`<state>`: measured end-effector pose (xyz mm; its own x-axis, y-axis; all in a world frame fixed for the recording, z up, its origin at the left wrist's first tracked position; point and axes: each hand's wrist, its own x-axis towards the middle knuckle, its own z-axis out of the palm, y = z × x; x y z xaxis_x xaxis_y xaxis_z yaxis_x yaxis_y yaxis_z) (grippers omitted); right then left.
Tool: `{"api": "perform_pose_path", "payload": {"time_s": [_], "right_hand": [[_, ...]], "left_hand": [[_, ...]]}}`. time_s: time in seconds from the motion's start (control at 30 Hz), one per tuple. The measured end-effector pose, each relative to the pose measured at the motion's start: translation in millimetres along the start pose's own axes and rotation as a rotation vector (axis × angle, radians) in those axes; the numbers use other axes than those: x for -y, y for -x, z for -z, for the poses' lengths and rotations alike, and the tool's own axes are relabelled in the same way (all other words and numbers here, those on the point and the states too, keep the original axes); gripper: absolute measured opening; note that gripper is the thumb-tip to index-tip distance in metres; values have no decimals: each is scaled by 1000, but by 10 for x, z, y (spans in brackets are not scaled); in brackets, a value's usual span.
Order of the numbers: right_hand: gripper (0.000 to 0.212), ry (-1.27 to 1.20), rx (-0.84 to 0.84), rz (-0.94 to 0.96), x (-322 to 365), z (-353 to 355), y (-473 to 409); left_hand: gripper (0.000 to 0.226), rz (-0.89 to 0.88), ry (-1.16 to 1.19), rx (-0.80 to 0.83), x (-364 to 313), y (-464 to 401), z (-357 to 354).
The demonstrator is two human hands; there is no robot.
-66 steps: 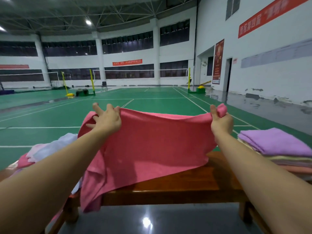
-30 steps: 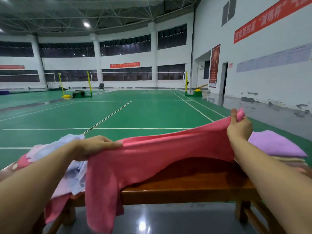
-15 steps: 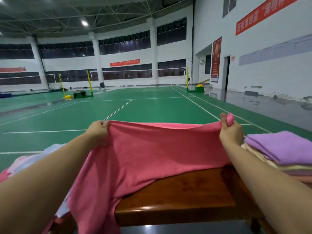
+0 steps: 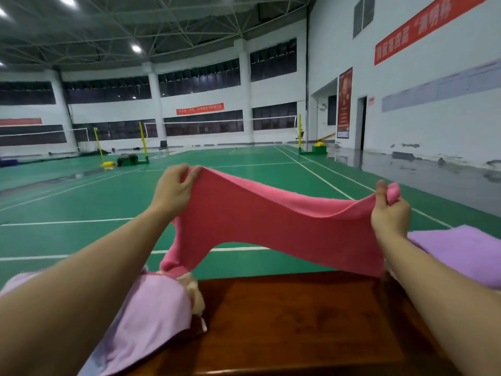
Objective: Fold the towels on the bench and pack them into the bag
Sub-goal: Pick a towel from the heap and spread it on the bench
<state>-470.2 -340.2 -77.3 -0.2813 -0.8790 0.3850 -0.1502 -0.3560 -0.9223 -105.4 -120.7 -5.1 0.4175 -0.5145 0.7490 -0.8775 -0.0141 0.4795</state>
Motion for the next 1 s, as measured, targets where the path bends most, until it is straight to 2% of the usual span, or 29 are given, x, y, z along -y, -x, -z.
{"api": "perform_pose_path", "payload": {"time_s": [0.17,0.3,0.4,0.6,0.73,0.83,0.93,1.0], "right_hand": [[66,96,11,-82,-321,315,462],[64,186,42,-98,-664,603,779],[65,268,38,-88,-816,791,959],[66,410,35,-87,-1012,1167,1221],[74,446,27,-68,-1066,1346,1266],[75,479,27,-42,-1110,1412,1319],[73,489,75,-17,-1165,1495,1375],[76,487,90,4,-1189,1524,1382]], "left_hand": [[47,50,-14,157,321,1009,-101],[46,78,-12,391,559,1816,-137],[48,76,-69,568,716,2114,-104],[51,26,-257,634,758,2346,60],[59,207,-297,928,560,2370,232],[46,376,-366,1103,363,2383,304],[33,570,-377,1168,252,2371,302],[41,653,-458,1161,166,2350,250]]}}
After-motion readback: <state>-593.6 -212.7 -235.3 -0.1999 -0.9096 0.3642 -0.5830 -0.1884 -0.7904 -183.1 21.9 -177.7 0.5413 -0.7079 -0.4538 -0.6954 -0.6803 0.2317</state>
